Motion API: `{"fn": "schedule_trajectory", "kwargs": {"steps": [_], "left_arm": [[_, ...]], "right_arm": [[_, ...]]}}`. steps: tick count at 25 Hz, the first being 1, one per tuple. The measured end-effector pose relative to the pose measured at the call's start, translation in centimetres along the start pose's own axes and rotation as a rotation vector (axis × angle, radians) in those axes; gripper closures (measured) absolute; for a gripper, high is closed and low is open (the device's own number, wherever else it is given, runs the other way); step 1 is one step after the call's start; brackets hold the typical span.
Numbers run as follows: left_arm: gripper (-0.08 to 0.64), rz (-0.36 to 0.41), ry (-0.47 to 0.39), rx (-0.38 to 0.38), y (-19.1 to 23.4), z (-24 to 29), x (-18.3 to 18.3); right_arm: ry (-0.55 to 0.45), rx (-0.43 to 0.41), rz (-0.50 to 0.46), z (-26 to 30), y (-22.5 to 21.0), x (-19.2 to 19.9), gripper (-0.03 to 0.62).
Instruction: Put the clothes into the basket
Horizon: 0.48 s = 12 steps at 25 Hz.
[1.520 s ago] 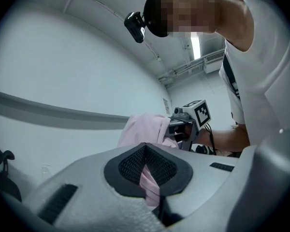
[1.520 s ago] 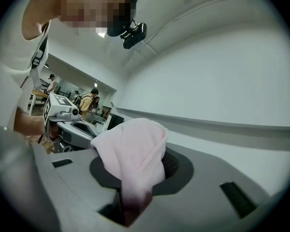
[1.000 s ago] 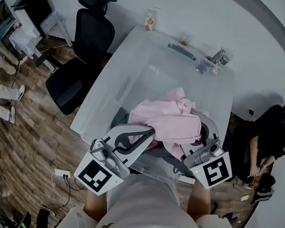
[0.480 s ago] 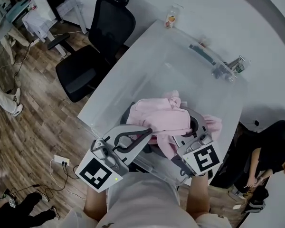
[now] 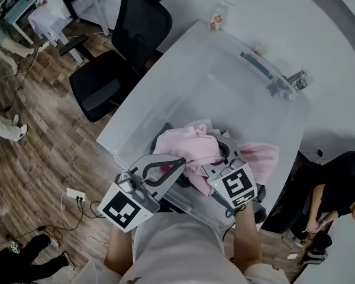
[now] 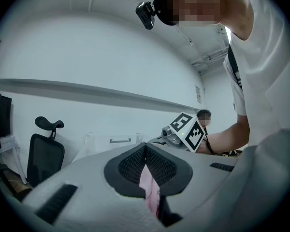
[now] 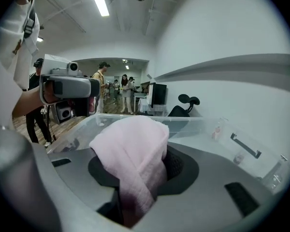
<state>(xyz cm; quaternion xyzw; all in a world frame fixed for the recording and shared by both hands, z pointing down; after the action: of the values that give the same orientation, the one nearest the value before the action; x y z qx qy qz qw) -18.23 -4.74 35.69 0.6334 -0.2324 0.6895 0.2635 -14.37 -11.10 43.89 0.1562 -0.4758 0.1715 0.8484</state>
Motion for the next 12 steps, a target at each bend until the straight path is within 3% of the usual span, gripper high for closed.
{"fn": "schedule_trajectory", "kwargs": {"steps": [12], "left_arm": [[0.555, -0.081, 0.054, -0.042, 0.4, -0.2, 2.8]], "right_arm": [[0.169, -0.131, -0.121, 4.3, 3.5, 4.1, 0.412]]}}
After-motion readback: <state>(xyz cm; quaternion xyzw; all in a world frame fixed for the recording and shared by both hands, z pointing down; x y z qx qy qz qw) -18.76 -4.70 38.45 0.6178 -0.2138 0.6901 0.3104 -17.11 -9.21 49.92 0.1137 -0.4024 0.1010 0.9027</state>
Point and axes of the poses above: the fingertips, and each gripper's own axes: z forward along the fingers, y to its left, x out of its underside, the point moved 1 cm from there along -z, backward along the fingers, and after that the axes turned 1 degree about x, right-handed, at the moved point
